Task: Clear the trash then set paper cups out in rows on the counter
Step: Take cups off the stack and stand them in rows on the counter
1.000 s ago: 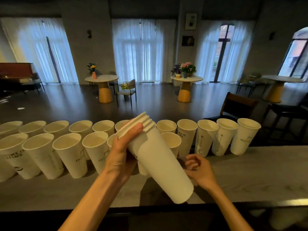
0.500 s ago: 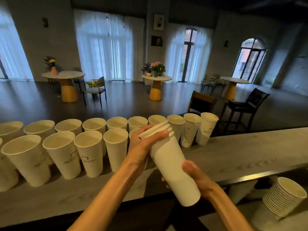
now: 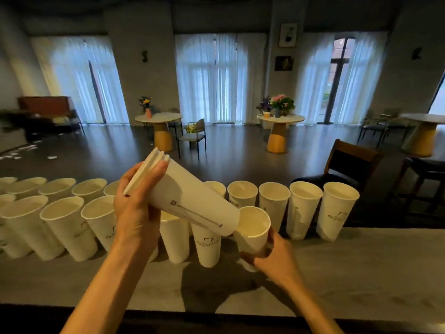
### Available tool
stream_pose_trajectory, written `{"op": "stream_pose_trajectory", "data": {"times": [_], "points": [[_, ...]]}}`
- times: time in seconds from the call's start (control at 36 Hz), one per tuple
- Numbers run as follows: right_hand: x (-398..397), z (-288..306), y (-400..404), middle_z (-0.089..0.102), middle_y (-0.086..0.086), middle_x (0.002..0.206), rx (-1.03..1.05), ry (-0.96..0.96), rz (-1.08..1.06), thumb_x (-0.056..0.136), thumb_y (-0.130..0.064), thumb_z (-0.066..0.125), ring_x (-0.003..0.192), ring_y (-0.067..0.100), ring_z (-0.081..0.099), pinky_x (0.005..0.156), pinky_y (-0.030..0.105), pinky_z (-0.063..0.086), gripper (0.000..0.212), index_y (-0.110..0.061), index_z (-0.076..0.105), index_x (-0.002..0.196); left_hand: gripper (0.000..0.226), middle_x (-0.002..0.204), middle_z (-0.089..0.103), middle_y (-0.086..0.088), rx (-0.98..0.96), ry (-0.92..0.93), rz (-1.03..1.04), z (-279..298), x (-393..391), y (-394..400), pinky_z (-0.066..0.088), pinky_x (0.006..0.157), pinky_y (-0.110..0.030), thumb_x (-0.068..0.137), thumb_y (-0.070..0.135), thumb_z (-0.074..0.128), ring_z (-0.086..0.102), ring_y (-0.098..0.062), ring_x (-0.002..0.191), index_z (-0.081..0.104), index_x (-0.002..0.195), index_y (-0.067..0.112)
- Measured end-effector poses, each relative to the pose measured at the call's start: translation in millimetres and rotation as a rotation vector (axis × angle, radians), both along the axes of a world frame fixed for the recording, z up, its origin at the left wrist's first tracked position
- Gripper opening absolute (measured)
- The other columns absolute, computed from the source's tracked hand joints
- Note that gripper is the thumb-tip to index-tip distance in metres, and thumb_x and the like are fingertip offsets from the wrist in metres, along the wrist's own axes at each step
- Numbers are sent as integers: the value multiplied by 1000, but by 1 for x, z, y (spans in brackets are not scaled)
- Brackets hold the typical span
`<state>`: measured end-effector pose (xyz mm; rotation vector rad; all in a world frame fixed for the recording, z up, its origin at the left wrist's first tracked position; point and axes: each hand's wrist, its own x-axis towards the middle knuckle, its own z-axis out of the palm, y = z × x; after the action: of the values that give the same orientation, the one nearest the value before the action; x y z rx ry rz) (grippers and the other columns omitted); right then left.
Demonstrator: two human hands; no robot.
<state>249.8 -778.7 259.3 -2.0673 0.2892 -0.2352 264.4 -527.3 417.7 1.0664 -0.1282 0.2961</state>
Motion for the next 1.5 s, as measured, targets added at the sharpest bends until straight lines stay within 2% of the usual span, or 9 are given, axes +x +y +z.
{"op": "stream_pose_trajectory", "data": {"times": [0.22,0.36,0.53,0.61,0.75,0.86,0.97,1.22,1.5], "points": [[15,-2,2,58,-8,136,61,-3,61,59,-50,89,128,17,52,103,43,46,91,-34,45,137,49,97,73,0,59,20,-40,-3,-16,-5,55,78,-35,49,52,91,68,-12,87,80,92,30],[23,-2,-5,63,0,127,94,90,101,75,-35,83,121,21,58,103,47,48,66,-24,52,132,87,126,66,-21,145,47,-101,-14,-24,-40,57,84,-44,54,50,84,67,-30,105,63,129,12],[-9,3,-46,69,0,94,215,-87,-35,85,-5,69,95,27,67,75,27,57,22,-21,66,100,86,122,67,-11,191,85,-270,-23,-28,-91,60,68,-32,46,49,83,72,-18,88,62,127,29],[-25,18,-62,75,6,98,503,-93,96,96,-23,63,102,35,68,86,45,58,12,-19,73,100,94,123,61,-3,233,101,-358,-27,-27,-124,60,68,-32,44,51,81,71,-22,92,54,133,37],[-46,33,-84,68,26,113,884,36,389,67,-80,64,103,42,66,91,52,54,87,-11,70,119,91,128,58,-4,320,63,-468,-32,-18,-162,60,72,-31,48,49,84,72,-17,92,56,135,42],[-54,32,-91,57,33,130,804,46,395,45,-71,87,120,50,55,103,68,40,128,0,43,142,91,127,61,0,450,23,-429,-28,-7,-172,60,70,-25,47,55,82,71,-10,93,60,135,41],[-55,50,-97,78,-3,88,595,-22,409,17,-67,91,82,11,74,66,24,59,113,-11,55,109,95,106,72,26,566,-56,-342,-29,-4,-174,58,79,-17,43,60,85,67,2,103,64,133,39],[-37,27,-105,63,-19,126,194,-15,241,43,-55,94,118,4,59,98,35,53,99,-39,51,131,79,122,67,15,405,-53,-98,-9,9,-159,61,92,-42,49,54,89,64,-13,113,68,123,38],[-10,-2,-94,61,-20,116,228,-32,92,54,-32,95,116,12,58,98,41,52,80,-41,51,119,73,113,70,-1,151,-50,-98,30,15,-114,57,75,-27,61,45,85,66,-14,97,68,127,20]]}}
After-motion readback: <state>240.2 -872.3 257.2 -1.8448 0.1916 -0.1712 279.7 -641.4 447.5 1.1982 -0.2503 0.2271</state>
